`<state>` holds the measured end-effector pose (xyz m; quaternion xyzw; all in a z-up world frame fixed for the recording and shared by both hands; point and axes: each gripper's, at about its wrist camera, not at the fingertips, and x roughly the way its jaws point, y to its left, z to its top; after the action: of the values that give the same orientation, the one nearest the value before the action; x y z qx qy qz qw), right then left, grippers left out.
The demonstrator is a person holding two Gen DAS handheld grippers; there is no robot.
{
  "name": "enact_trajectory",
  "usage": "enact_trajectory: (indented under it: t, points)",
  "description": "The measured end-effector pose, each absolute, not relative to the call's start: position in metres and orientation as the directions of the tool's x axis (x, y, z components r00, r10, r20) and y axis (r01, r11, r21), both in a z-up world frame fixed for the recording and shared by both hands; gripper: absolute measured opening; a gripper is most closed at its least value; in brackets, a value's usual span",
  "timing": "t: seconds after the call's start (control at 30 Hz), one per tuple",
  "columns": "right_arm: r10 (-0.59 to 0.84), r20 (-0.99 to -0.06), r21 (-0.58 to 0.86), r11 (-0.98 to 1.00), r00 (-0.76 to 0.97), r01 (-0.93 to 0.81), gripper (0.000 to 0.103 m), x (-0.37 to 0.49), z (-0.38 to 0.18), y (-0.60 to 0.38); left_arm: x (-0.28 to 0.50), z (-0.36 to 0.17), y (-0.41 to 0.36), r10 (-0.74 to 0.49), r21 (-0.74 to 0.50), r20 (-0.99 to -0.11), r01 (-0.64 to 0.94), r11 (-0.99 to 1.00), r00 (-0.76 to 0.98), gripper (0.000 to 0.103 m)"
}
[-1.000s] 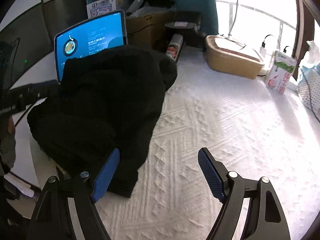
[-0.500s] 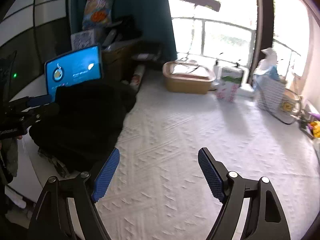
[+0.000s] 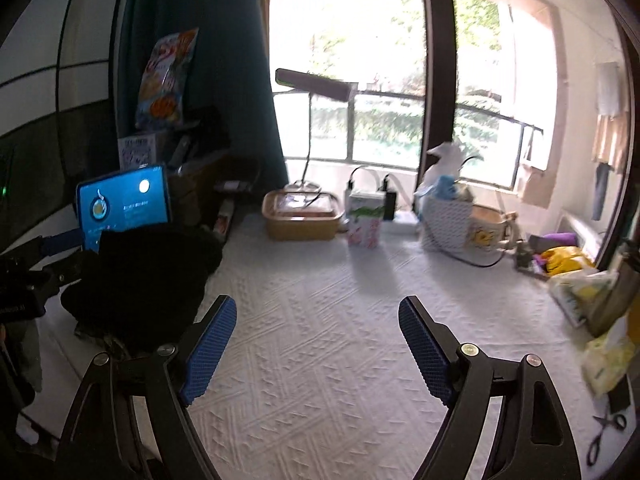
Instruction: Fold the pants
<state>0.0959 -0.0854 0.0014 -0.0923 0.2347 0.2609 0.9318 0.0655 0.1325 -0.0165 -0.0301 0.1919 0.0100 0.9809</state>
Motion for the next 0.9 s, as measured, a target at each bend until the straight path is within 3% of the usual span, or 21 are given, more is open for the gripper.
enact_trajectory:
  t: [0.17, 0.4, 0.9]
  points:
    - [0.415, -0.446, -0.064, 0.869, 0.793, -0.491, 0.087, 0.077, 0.015, -0.109, 0.056, -0.008, 0.114, -0.002, -0.057, -0.335, -0.018, 0.998, 0.942, 0.101]
    - [0.366, -0.406, -0.088, 0.896, 0.837, -0.435, 0.089, 0.056, 0.031, -0.129, 0.039, 0.002, 0.092, 0.002, -0.045, -0.268, -0.014, 0.999, 0.963, 0.101]
    - [0.367, -0.357, -0.06, 0.908, 0.859, -0.414, 0.093, 0.038, 0.042, -0.148, 0.026, 0.009, 0.089, 0.144, -0.005, -0.258, -0.151, 0.989, 0.955, 0.101]
